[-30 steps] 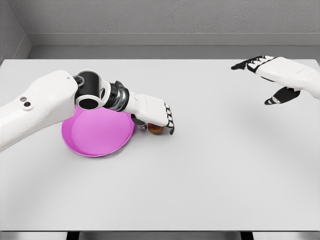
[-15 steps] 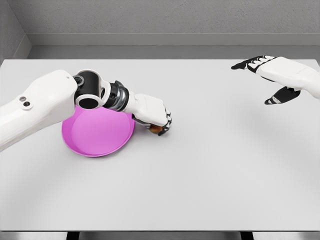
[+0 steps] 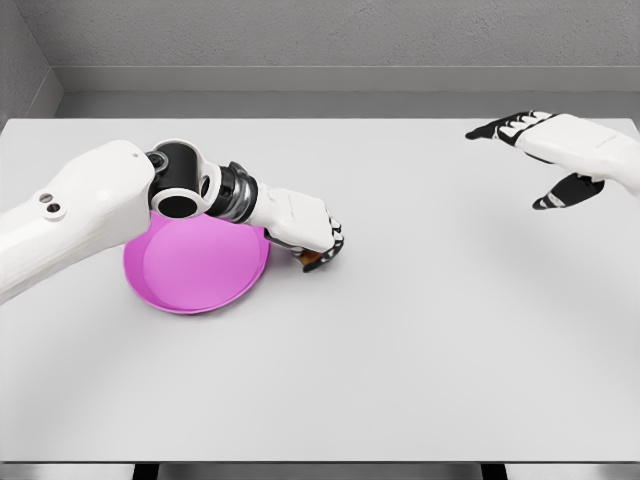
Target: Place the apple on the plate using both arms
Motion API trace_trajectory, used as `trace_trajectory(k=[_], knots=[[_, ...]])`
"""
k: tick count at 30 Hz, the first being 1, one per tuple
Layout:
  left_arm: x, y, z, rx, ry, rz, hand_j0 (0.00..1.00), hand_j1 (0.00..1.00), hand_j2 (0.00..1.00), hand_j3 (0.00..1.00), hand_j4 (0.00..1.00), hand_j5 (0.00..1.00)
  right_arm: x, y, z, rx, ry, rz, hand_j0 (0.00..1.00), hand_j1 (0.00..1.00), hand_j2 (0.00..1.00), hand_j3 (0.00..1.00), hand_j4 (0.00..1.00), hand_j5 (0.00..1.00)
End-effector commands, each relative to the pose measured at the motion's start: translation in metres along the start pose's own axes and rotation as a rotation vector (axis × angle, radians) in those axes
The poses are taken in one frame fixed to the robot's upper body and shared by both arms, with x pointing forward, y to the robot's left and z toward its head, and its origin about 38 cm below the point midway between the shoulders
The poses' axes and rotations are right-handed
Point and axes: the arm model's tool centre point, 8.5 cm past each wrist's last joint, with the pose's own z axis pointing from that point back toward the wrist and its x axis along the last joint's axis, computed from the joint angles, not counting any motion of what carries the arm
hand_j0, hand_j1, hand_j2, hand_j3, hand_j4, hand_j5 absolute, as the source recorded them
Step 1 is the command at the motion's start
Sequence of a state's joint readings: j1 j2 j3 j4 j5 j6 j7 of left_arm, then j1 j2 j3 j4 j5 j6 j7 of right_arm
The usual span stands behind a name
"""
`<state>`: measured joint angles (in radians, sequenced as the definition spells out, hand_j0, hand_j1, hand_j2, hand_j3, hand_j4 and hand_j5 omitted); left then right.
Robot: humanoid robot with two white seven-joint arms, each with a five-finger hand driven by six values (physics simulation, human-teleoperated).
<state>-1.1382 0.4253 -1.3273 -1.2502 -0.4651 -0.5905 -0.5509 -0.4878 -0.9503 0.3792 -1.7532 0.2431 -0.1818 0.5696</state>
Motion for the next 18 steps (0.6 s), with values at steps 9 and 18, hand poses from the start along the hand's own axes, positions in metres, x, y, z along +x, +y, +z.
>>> trace_trajectory(k=[9,18], knots=[[0.0,-0.006,0.004,-0.003,-0.012,0.007,0.0,0.0,0.0,0.0,0.0,0.0,-0.001,-0.001,0.001,0.001,0.003,0.001,1.0,1.0,1.0,1.0,1.0,1.0],[-0.007,0.016,0.02,0.127,-0.012,0.069,0.0,0.0,0.0,0.0,0.0,0.0,-0.001,-0.001,0.001,0.0,0.003,0.002,1.0,1.0,1.0,1.0,1.0,1.0]])
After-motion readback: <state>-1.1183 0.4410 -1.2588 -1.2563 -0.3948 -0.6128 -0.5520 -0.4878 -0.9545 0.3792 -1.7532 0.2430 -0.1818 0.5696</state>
